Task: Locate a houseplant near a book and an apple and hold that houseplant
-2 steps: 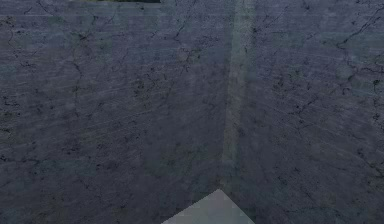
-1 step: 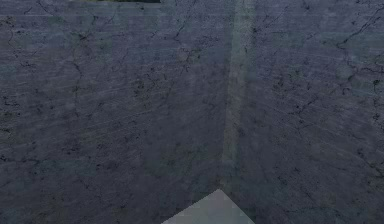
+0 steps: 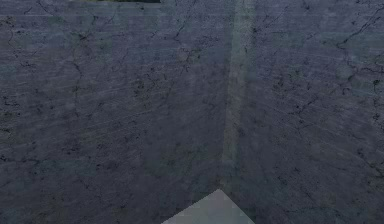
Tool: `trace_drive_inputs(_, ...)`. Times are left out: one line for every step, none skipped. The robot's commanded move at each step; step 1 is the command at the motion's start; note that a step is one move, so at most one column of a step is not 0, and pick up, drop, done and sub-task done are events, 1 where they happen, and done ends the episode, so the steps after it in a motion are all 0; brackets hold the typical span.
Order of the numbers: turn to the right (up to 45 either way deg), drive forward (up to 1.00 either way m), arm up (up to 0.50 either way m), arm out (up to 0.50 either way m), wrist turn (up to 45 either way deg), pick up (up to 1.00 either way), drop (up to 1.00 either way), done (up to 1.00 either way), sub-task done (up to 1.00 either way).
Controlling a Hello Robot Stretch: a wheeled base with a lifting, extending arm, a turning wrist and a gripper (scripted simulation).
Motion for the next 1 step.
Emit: trace_drive_inputs(0.0,0.00,0.00,0.00,0.0,0.00,0.00,1.00,0.00)
